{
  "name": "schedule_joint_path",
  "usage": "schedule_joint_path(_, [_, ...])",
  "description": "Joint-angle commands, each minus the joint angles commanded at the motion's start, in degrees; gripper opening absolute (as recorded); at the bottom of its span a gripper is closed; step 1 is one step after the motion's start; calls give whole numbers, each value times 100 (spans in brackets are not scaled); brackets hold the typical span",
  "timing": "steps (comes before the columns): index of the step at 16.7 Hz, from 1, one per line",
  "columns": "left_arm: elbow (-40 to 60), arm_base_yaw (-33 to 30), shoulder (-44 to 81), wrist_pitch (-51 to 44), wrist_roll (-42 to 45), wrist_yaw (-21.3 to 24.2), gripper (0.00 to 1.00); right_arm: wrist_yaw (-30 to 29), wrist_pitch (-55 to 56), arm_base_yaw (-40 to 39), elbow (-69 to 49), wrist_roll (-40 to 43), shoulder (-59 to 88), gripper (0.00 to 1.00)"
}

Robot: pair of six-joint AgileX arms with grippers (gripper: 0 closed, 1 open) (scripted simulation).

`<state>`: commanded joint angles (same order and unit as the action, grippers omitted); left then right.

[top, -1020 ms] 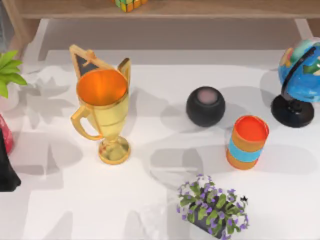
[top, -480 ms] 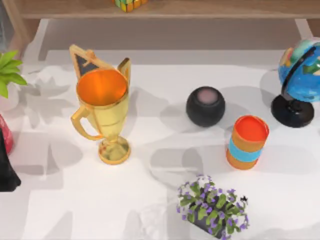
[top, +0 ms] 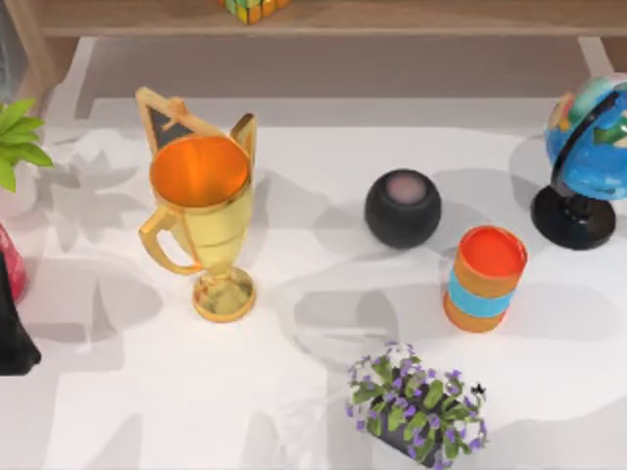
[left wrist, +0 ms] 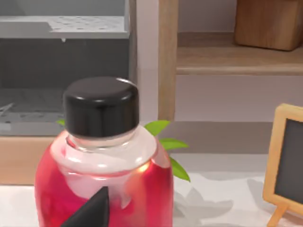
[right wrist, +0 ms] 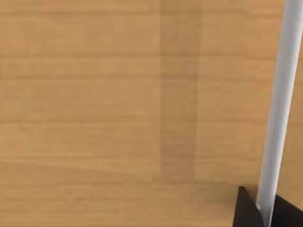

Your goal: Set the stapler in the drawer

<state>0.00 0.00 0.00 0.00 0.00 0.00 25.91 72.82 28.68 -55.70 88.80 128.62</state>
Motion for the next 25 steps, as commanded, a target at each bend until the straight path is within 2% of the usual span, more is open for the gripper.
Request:
schedule_joint_path(3, [0,0,0,0,0,0,100,-45,-126,-55,-220,1,123,0])
schedule_joint_path(10, [0,0,0,0,0,0,100,-359,-848,-348,-1557,10,702,0])
schedule_joint_path(15, [0,0,0,0,0,0,100,-378,-899,-369,-1622,8,731,0])
schedule_joint_path(25, [0,0,0,0,0,0,100,-378,-899,-369,-1622,8,731,75])
